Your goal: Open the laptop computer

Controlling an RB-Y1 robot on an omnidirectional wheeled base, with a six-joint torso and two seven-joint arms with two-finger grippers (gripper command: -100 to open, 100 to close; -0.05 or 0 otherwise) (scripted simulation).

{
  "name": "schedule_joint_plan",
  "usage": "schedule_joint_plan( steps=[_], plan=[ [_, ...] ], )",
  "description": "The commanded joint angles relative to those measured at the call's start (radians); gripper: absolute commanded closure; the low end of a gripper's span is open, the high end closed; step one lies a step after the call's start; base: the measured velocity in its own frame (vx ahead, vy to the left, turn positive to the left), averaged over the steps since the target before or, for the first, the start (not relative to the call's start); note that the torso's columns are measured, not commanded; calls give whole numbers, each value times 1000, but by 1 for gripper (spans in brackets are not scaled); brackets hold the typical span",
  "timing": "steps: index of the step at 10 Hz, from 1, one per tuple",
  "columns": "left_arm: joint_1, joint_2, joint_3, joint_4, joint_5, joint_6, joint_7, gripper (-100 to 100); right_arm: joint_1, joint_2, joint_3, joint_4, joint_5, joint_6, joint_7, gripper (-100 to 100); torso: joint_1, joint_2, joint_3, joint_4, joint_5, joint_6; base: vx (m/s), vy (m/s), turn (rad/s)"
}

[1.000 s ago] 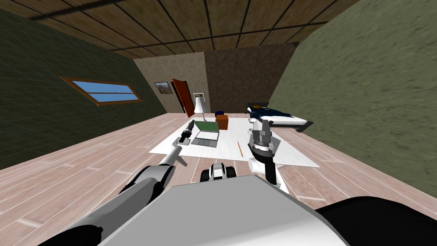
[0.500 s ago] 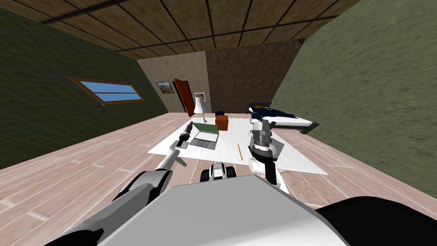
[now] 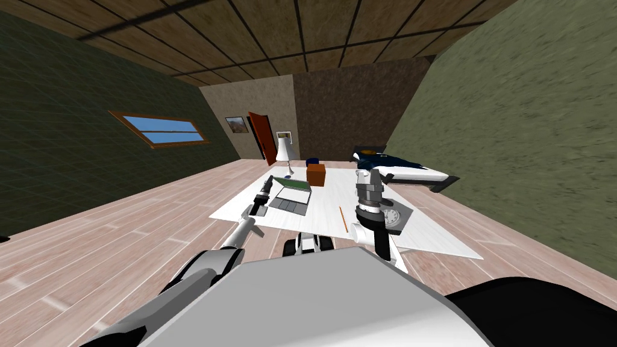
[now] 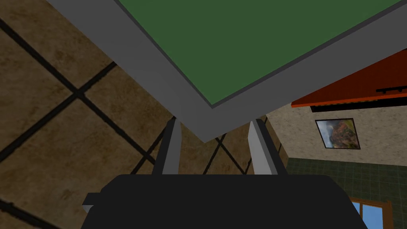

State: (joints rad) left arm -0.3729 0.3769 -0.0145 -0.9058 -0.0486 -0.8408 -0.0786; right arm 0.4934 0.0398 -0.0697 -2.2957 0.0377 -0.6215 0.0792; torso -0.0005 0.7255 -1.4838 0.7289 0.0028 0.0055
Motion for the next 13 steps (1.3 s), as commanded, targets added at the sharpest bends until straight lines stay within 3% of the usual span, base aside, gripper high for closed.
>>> schedule_joint_plan(
  steps=[1,8,10,11,12,13],
  plan=[
    [58,-33,-3,-15,0,-71,-24,100,0,0,0,0,0,0,0,0,-1,0,0,0,0,0,64,16,24],
    [216,-124,7,-48,9,-304,-101,100,0,0,0,0,0,0,0,0,-3,-5,-2,-2,0,3,64,21,20],
    [223,-124,7,-48,9,-346,-101,100,0,0,0,0,0,0,0,0,2,-6,-6,0,3,-2,4,17,-23],
    [255,-146,10,-57,11,-387,-120,100,0,0,0,0,0,0,0,0,4,-6,-5,-1,6,-4,9,9,10],
    [262,-146,10,-57,11,-415,-120,100,0,0,0,0,0,0,0,0,7,-7,-7,-3,9,-4,0,-4,13],
    [265,-146,10,-57,11,-415,-120,100,0,0,0,0,0,0,0,0,7,-7,-8,-4,10,-5,-1,12,-9]
  ],
)
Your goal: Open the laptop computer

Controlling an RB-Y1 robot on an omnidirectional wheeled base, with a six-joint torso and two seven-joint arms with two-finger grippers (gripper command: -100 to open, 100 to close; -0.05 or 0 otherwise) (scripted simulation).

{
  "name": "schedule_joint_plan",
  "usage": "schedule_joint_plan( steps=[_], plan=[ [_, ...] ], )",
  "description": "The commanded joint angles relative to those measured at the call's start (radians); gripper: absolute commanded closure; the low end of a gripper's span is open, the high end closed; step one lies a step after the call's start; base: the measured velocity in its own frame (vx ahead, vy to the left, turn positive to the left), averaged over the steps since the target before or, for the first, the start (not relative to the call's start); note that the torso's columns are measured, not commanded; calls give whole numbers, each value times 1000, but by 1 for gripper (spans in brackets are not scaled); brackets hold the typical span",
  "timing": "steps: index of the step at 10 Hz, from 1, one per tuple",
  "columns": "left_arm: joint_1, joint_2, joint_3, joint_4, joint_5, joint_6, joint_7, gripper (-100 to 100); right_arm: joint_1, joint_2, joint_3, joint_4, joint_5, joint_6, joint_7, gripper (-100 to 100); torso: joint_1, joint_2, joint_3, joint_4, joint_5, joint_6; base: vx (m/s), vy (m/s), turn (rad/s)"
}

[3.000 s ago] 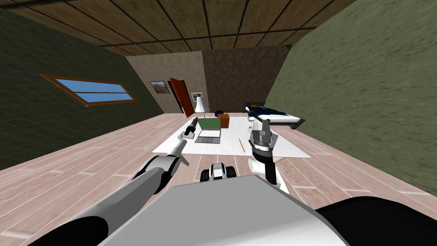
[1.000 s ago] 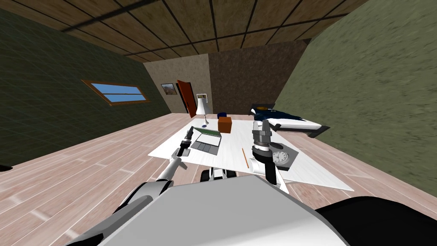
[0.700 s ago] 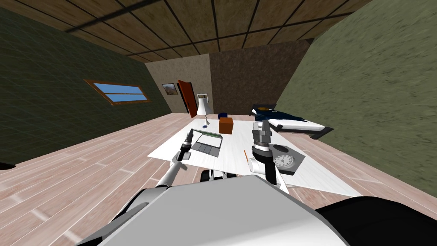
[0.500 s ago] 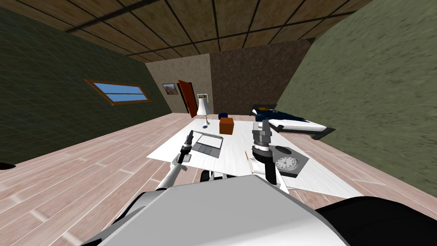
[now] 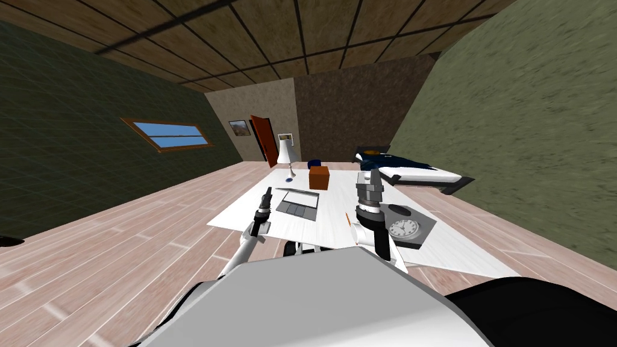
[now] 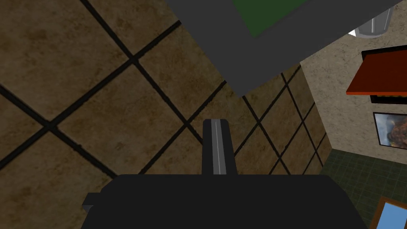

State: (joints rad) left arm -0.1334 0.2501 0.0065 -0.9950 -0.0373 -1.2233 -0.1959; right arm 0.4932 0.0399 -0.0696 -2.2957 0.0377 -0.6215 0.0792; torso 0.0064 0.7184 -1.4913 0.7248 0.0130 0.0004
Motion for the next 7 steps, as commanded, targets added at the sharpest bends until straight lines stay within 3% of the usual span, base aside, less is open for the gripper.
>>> schedule_joint_plan(
  steps=[1,3,4,5,7],
  plan=[
    [25,-19,-11,33,0,-32,-3,100,0,0,0,0,0,0,0,0,3,0,2,-2,1,-1,5,13,4],
    [25,-19,-11,33,0,-32,-3,100,0,0,0,0,0,0,0,0,6,-1,2,-3,3,0,-1,2,-10],
    [55,-42,-8,24,2,-80,-22,100,0,0,0,0,0,0,0,0,6,-1,3,-2,2,-1,11,20,-30],
    [61,-42,-8,24,2,-100,-22,100,0,0,0,0,0,0,0,0,10,-3,0,-4,4,0,7,8,8],
    [66,-42,-8,24,2,-100,-22,100,0,0,0,0,0,0,0,0,10,-3,-5,-6,6,-2,-2,-7,6]
  ],
)
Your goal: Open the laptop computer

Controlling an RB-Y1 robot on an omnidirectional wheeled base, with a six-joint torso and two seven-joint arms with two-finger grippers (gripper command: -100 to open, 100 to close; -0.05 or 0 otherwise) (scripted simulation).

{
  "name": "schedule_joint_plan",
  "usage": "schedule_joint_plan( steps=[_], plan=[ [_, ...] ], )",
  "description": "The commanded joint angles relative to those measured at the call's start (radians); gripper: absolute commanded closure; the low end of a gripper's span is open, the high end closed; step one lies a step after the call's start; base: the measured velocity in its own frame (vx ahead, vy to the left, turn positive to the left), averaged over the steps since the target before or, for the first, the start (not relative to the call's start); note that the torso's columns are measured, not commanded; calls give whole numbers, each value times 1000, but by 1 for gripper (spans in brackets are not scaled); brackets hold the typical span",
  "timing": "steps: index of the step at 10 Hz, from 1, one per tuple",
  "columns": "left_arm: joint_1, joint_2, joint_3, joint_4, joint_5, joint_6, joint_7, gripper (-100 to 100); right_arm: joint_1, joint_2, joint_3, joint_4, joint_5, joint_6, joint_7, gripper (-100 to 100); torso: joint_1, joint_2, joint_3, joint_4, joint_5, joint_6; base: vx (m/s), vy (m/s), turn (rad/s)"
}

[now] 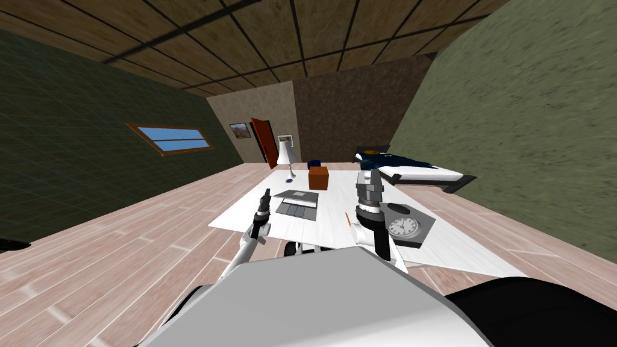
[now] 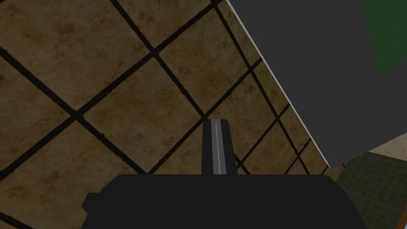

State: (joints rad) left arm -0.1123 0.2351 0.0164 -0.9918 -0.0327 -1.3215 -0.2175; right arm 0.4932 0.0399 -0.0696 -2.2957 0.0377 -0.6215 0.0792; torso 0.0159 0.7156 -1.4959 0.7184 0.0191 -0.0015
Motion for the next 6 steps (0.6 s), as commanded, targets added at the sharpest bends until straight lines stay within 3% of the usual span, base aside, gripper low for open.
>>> schedule_joint_plan(
  steps=[1,3,4,6],
  plan=[
    [45,-27,-18,21,-3,-2,-1,100,0,0,0,0,0,0,0,0,-1,0,1,0,-1,-3,-1,-1,-17],
    [45,-27,-18,13,-3,-2,-1,100,0,0,0,0,0,0,0,0,3,-1,1,2,-2,-1,2,11,8],
    [-13,8,2,-27,-2,37,6,-100,0,0,0,0,0,0,0,0,5,-1,2,0,0,1,-63,-37,28],
    [-45,21,6,-35,-2,76,14,-100,0,0,0,0,0,0,0,0,-7,11,15,14,-13,3,-88,-36,3]
  ],
)
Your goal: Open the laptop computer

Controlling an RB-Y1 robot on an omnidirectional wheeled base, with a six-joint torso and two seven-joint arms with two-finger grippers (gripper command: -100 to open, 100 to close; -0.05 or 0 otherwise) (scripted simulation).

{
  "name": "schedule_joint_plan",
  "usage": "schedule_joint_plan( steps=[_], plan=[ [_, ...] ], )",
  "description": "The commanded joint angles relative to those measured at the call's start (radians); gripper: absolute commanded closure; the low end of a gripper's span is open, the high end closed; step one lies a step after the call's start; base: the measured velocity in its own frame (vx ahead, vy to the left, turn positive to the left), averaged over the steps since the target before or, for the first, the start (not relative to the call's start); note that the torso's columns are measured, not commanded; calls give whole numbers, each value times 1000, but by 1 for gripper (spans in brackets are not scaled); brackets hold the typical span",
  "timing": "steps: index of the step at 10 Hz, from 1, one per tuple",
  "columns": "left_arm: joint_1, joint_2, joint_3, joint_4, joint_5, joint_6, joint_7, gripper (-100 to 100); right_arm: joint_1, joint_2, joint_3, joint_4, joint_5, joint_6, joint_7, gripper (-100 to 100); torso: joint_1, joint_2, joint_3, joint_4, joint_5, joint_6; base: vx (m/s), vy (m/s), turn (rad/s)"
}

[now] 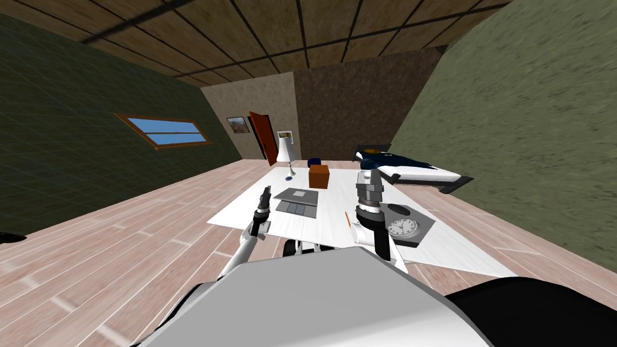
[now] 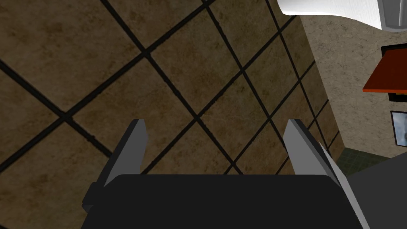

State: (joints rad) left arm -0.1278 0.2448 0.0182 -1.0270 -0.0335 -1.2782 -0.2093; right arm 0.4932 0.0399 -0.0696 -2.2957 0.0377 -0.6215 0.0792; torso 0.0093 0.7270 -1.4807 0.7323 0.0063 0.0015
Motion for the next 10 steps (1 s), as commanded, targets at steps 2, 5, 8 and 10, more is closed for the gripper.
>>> schedule_joint_plan(
  steps=[2,5,8,10],
  plan=[
    [-61,25,7,-8,-2,72,14,-100,0,0,0,0,0,0,0,0,-9,10,5,5,-6,-1,-46,-15,5],
    [-109,45,13,-19,-3,131,26,-100,0,0,0,0,0,0,0,0,-11,13,6,6,-7,-1,-57,-30,8],
    [-114,48,14,-34,-3,150,28,0,0,0,0,0,0,0,0,0,-8,9,4,5,-6,-2,-30,-17,2],
    [-113,48,14,-34,-3,150,28,0,0,0,0,0,0,0,0,0,-8,9,4,5,-6,-1,0,0,0]
  ],
)
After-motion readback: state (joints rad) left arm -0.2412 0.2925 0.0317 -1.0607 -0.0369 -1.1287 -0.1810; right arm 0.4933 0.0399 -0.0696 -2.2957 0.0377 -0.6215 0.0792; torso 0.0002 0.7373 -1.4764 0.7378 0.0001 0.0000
